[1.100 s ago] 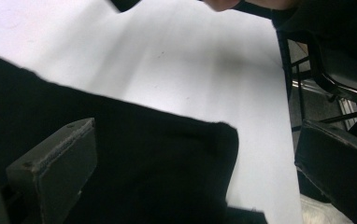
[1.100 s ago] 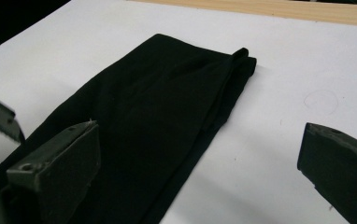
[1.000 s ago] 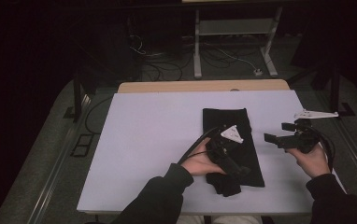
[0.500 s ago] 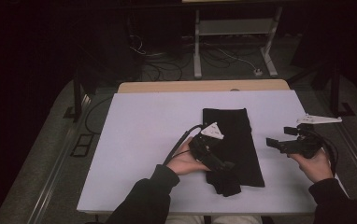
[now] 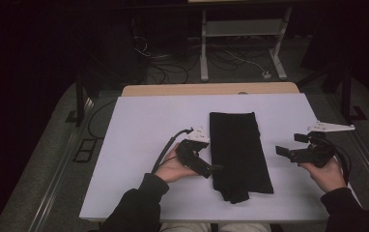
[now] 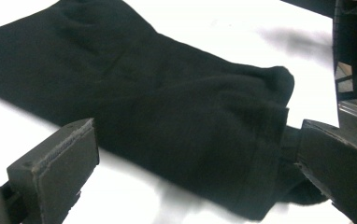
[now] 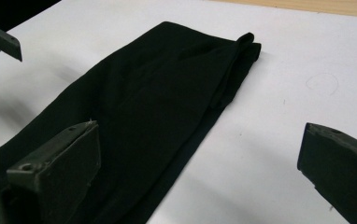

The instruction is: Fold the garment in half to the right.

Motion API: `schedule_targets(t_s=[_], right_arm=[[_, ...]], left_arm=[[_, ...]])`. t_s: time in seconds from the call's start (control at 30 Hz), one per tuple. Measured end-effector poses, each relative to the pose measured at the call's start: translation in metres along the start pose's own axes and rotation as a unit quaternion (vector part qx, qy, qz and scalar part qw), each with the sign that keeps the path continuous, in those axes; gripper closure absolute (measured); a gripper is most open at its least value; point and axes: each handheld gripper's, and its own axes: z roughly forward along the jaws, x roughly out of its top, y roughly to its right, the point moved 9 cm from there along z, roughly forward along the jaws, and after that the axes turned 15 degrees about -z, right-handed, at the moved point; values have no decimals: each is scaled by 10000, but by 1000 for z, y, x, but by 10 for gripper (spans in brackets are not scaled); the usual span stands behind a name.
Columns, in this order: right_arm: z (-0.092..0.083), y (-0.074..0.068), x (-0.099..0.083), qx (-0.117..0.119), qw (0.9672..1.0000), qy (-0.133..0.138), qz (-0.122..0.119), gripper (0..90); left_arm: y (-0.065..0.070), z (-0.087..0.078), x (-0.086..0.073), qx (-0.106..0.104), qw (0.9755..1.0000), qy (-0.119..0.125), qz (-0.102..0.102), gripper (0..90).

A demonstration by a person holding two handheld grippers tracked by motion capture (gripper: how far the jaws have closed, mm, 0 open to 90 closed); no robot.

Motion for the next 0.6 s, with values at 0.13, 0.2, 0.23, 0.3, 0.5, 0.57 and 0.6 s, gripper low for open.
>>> schedule_targets(t_s=[0.13, 0.2, 0.23, 0.3, 0.5, 0.57, 0.6], right_arm=[[-1, -1, -2, -54, 10000, -30, -62, 0], [-1, -1, -4, -78, 9999, -38, -69, 0], [-2, -1, -5, -79, 9999, -46, -72, 0], [-2, -1, -6, -77, 9999, -52, -74, 0], [-4, -4, -9, -64, 9999, -55, -87, 0], [-4, -6, -11, -48, 9999, -69, -78, 0], [-4, -7, -12, -55, 9999, -83, -91, 0]], left_arm=[[-9, -8, -10, 93, 9999, 18, -66, 0], [-14, -12, -15, 131, 9998, 60, -132, 0], [-16, -14, -16, 146, 9997, 80, -157, 0], [-20, -20, -19, 178, 9995, 145, -206, 0], [-29, -35, -26, 296, 9987, 291, -299, 0], [-32, -40, -28, 332, 9984, 340, -313, 0], [-32, -42, -28, 341, 9982, 375, -333, 0]])
